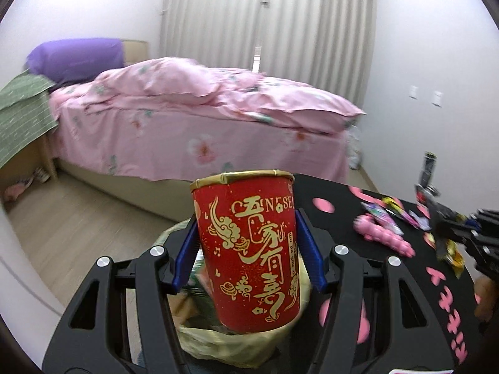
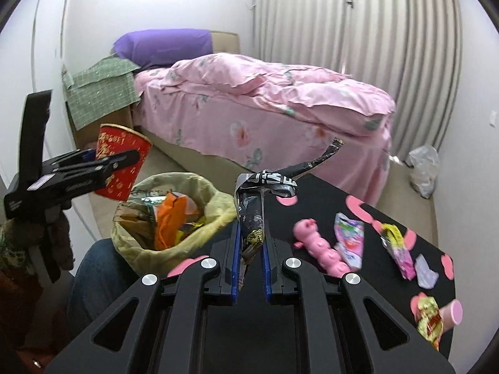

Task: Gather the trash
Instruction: 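Carry the red cup and silver strip over the yellow-green bag and release both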

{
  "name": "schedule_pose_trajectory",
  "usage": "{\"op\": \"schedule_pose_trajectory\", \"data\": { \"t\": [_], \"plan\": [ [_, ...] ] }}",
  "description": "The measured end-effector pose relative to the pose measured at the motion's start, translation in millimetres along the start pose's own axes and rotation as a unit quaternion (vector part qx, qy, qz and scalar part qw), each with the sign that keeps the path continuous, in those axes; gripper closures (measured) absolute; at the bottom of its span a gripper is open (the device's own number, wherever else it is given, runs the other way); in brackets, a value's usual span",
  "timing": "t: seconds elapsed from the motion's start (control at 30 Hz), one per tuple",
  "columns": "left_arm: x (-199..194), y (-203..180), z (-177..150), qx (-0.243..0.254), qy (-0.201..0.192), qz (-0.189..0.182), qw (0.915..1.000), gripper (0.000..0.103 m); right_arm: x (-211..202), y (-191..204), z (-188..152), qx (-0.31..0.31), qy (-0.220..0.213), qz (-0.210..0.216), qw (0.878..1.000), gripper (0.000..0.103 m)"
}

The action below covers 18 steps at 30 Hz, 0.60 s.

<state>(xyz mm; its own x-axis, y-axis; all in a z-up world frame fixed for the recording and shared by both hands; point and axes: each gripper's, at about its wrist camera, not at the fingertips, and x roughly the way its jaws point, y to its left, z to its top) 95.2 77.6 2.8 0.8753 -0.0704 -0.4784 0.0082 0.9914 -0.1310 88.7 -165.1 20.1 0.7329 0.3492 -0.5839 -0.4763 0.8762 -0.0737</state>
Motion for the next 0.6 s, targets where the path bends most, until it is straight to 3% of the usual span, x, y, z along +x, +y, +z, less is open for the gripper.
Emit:
{"op": "schedule_pose_trajectory", "data": {
  "t": [0.2, 0.6],
  "plan": [
    [20.8, 30.6, -7.1, -0.041, 0.024, 0.036, 0.9982, 0.048, 34.0, 23.5, 11.1, -0.018, 0.015, 0.043, 0.999, 0.091],
    [44.9, 43.0, -25.2, -0.066, 0.058, 0.029, 0.9957, 0.048, 103.4, 58.1, 21.1, -0.062, 0.039, 0.111, 0.991, 0.091]
  ]
}}
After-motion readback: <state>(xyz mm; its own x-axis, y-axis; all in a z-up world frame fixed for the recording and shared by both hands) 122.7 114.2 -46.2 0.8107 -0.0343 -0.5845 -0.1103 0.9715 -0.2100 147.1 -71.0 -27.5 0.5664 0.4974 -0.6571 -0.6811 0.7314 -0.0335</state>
